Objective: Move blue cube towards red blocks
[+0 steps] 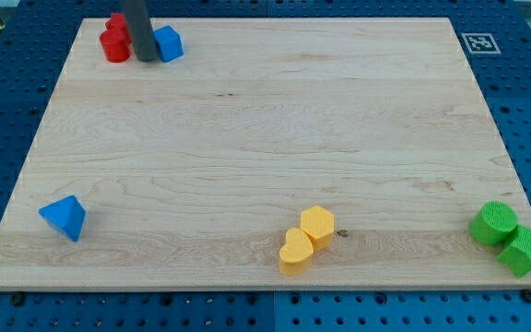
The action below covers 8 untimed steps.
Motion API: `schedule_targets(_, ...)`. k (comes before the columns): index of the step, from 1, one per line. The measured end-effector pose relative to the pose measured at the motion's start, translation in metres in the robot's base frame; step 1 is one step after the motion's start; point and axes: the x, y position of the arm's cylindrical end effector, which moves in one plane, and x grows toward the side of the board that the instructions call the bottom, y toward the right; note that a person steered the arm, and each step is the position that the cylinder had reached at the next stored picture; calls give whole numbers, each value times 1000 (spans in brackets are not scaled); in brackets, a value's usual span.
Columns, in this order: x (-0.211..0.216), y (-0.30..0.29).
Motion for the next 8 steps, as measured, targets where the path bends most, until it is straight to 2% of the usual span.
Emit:
schedule_targets(2,21,16)
schedule_targets(6,-13,39)
schedule_targets(7,-10,71)
schedule_targets(8,-37,88)
